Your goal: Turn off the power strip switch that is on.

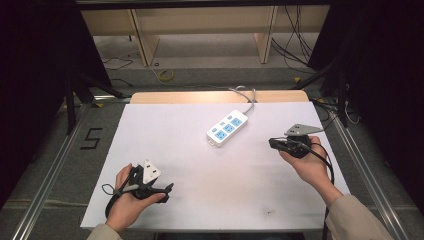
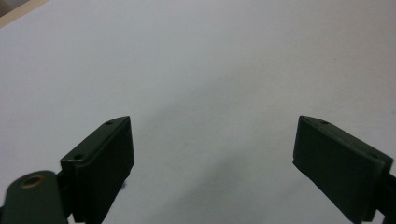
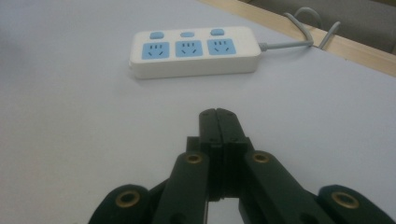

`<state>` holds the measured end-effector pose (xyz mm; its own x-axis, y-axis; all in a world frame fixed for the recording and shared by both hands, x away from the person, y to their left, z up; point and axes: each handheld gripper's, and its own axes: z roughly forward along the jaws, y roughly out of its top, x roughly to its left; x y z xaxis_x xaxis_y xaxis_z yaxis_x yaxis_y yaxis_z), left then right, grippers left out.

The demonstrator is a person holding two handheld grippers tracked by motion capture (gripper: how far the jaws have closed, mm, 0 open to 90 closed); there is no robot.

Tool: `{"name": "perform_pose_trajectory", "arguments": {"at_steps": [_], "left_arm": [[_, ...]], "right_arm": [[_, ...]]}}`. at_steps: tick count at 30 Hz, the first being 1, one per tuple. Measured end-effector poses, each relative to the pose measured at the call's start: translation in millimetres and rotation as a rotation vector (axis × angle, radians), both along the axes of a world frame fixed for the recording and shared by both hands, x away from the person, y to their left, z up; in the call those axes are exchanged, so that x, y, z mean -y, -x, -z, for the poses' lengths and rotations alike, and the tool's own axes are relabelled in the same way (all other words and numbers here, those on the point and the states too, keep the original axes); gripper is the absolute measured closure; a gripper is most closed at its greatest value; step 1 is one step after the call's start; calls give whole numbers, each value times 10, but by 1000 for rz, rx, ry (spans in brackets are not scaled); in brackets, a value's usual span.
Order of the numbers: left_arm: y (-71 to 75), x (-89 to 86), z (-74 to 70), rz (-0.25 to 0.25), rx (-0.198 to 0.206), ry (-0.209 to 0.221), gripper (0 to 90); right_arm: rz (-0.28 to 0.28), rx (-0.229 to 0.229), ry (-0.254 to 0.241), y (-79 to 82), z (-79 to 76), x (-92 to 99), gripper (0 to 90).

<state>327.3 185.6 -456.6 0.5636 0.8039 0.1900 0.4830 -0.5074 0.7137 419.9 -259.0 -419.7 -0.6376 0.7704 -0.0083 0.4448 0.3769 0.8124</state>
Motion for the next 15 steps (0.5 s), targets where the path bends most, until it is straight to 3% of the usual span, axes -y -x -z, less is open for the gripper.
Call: {"name": "perform_pose_trajectory", "arguments": {"at_steps": [15], "left_arm": [[1,6,3,6,-3,-8,121]], "right_arm": [[-8,0,14,-157,12,-126,900]]}}
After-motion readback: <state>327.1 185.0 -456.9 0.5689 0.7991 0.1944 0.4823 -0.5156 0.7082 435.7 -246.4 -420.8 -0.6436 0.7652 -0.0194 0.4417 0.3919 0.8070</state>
